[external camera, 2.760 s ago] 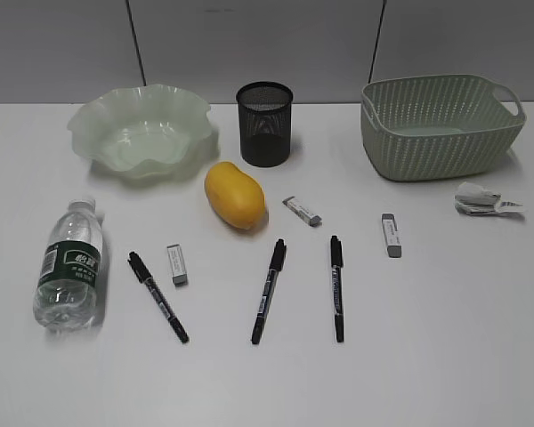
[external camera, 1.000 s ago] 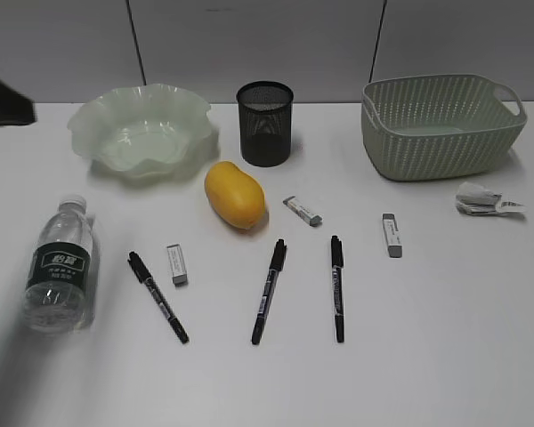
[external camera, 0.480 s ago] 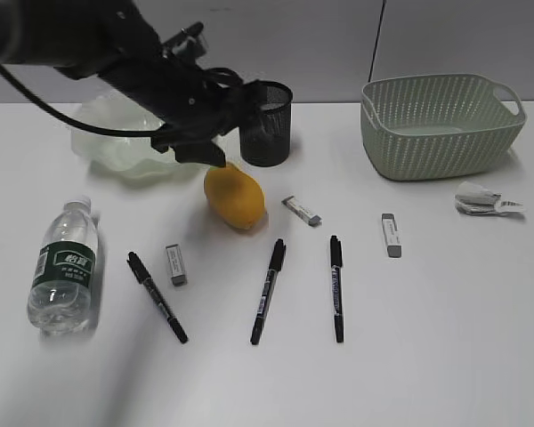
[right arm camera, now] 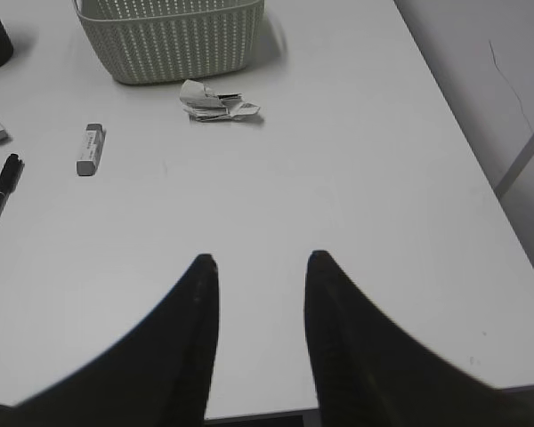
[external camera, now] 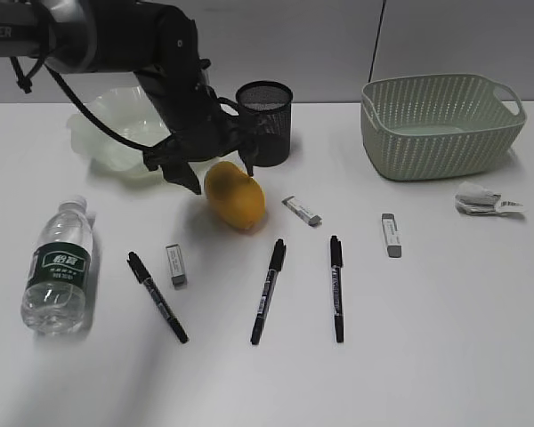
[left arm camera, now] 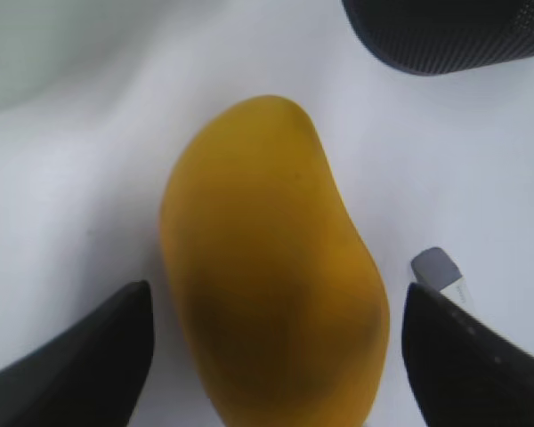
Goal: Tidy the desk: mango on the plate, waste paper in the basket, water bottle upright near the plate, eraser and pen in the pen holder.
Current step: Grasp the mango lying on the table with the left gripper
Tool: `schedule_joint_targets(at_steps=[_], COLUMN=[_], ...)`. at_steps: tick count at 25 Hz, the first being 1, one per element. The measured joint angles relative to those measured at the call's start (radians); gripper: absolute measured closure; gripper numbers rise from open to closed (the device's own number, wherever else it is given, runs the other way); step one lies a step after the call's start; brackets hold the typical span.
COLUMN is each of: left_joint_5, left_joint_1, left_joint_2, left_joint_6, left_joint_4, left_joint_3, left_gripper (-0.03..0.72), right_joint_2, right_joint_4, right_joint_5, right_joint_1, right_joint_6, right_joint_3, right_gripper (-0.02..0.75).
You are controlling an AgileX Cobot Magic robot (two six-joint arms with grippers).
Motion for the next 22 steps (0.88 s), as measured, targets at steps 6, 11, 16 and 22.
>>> schedule_joint_targets(at_steps=[6,11,16,22], left_joint_5=[-0.009,-0.009,-0.007,0.032], left_joint_1=[0.000,-0.001,-0.009,-0.030], left_joint_2=[0.048,0.099,0.078,-0.118], left_joint_6=[-0.029,-0.064,-0.065,0.034], left_joint_4=[-0.078,-0.109,-0.026,0.187], left_joint_3=[-0.019,-0.033,-0.037,-0.037], left_gripper=[-0.001,0.039,0.090,0.090], right_joint_2=[0.000,0.000,0.000,0.000], right_joint_4=[0.000,-0.001,-0.001,-0.001], right_joint_5=[0.000,0.000,0.000,0.000], right_joint_1=[0.000,0.000,0.000,0.000], right_joint_6=[0.000,0.000,0.000,0.000], right_joint_3=[0.000,0.000,0.000,0.000], right_gripper=[0.462,0.462,0.462,0.462])
